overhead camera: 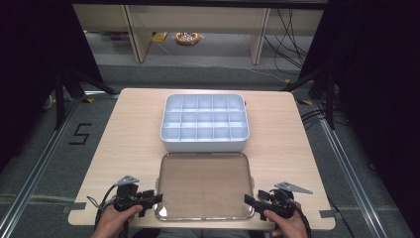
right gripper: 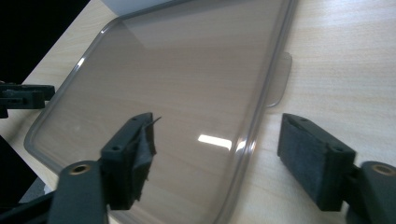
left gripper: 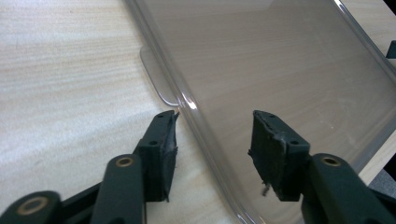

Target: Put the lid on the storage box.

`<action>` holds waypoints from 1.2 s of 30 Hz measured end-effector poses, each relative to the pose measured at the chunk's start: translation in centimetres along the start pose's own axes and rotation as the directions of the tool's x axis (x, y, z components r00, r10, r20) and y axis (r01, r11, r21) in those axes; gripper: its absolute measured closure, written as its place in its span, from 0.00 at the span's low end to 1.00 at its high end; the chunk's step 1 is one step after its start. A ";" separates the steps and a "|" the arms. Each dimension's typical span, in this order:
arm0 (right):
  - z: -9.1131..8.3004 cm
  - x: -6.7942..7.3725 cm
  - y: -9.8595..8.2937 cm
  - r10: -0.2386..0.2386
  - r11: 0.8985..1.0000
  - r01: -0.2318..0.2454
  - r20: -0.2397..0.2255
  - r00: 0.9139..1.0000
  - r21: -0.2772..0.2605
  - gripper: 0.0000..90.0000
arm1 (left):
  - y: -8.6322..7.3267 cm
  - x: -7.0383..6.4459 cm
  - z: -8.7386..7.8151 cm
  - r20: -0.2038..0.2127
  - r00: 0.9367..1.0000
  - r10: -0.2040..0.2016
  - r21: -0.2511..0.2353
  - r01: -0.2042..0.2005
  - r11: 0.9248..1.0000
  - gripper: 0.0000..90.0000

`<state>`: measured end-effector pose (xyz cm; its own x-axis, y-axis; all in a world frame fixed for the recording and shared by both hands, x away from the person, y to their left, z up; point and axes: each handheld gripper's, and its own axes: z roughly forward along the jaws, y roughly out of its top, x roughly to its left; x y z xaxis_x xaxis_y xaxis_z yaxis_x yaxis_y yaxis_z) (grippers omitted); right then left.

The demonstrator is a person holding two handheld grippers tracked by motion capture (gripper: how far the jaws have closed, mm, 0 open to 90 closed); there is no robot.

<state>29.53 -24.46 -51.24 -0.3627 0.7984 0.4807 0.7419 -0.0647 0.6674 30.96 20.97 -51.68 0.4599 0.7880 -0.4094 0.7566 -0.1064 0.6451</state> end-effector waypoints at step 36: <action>1.4 -1.4 -0.3 0.143 0.989 -0.145 -0.121 0.982 -0.004 0.67 | -0.6 -0.6 0.1 0.025 1.000 0.007 -0.016 -0.006 1.000 0.63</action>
<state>30.59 -24.76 -52.94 -0.3182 0.7022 0.6368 0.7846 -0.1820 0.5927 30.34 20.48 -51.90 0.4764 0.7718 -0.4212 0.7462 -0.1015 0.6580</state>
